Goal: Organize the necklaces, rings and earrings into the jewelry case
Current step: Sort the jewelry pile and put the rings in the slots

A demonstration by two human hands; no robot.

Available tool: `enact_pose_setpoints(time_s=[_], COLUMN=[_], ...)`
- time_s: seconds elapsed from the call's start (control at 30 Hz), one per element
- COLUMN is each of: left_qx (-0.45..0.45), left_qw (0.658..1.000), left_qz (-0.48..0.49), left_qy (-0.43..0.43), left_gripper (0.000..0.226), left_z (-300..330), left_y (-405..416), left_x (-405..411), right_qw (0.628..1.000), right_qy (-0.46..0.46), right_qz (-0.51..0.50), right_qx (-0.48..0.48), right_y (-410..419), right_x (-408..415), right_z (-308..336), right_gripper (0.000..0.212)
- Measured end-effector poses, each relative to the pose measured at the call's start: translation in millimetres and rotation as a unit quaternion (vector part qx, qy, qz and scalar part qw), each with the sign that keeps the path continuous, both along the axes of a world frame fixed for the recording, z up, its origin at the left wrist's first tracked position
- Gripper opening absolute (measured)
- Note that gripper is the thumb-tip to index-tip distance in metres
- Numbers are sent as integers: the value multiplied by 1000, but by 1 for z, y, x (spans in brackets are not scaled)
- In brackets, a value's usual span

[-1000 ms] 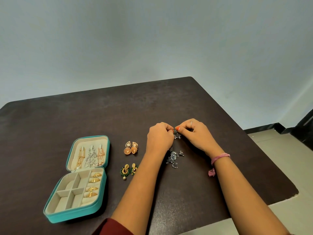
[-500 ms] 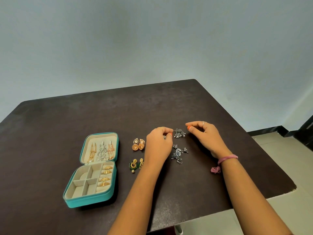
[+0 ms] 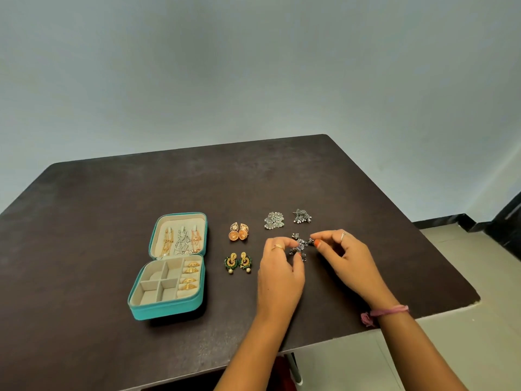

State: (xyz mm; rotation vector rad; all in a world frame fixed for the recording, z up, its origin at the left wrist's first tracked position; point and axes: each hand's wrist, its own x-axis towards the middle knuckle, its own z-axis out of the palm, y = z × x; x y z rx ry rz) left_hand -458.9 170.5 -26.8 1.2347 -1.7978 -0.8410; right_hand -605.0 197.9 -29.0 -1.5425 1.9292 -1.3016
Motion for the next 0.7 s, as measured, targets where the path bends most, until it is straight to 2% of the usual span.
enact_pose_setpoints(time_s=[0.1,0.3,0.7], left_qx=[-41,-60,-50], left_qw=[998,989,986], left_qz=[-23,-56,-41], left_qy=[-36,-122,-156], left_gripper=[10,31,36], left_z=[-1,2,5], left_y=[5,10,10], left_x=[-2,-4,-3], right_qw=[998,988,966], right_qy=[59,141,222], right_qz=[3,0,8], right_qx=[20,68,135], right_y=[-3,-10,-18], right_x=[1,3,8], right_z=[-2,2,10], right_gripper=[19,21,18])
